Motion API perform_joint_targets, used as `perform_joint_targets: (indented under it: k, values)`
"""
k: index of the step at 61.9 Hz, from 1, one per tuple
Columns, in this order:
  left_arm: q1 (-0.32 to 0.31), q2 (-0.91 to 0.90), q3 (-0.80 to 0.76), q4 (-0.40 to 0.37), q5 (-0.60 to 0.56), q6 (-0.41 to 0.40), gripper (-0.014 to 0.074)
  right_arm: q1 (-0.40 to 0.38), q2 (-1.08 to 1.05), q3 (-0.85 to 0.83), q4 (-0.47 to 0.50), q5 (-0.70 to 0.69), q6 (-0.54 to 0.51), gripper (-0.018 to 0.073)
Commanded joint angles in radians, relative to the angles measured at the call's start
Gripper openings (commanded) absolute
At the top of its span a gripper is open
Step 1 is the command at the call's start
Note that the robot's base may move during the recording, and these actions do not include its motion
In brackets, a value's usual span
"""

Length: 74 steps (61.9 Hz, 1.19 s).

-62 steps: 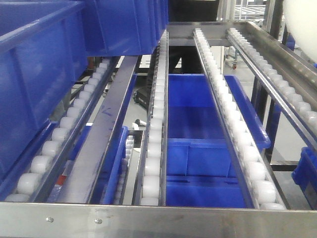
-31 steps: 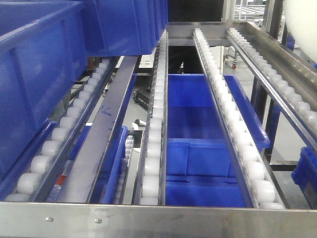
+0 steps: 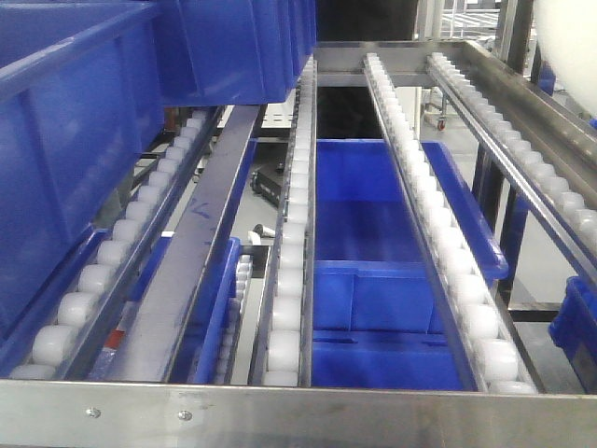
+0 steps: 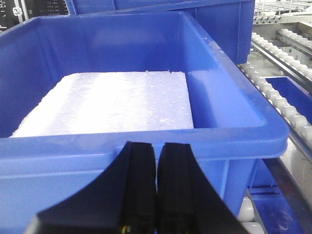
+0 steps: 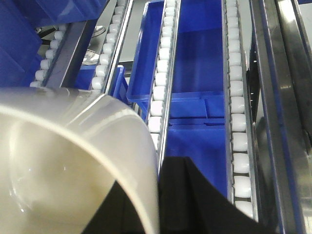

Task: Move white bin to right shelf second layer
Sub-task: 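Position the base in front of the roller-track shelf, then swing the held bin with the right gripper over the roller track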

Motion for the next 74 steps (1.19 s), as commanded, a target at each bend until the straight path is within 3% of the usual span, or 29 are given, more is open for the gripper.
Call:
perform_joint_targets:
  k: [1,20,47,74]
  values:
    - [-0.003,-0.014,0.037,-0.006,-0.085,-0.003,0.0085,-0.004,0.009,-0.033,0.011,-0.095,-0.003,0.0049]
    - [-0.003,-0.014,0.037,-0.006,-0.085,-0.003,0.0085,-0.004,0.2,-0.088,0.066,-0.1,-0.003,0.0049]
    - [-0.003,-0.014,0.037,-0.006,-0.085,-0.003,0.0085,0.004,0.722,-0.297,0.086,-0.199,-0.003,0.0049]
    - [-0.003,-0.014,0.037,-0.006,-0.085,-0.003,0.0085,0.131,0.983,-0.496,0.087,-0.191,-0.003,0.0049]
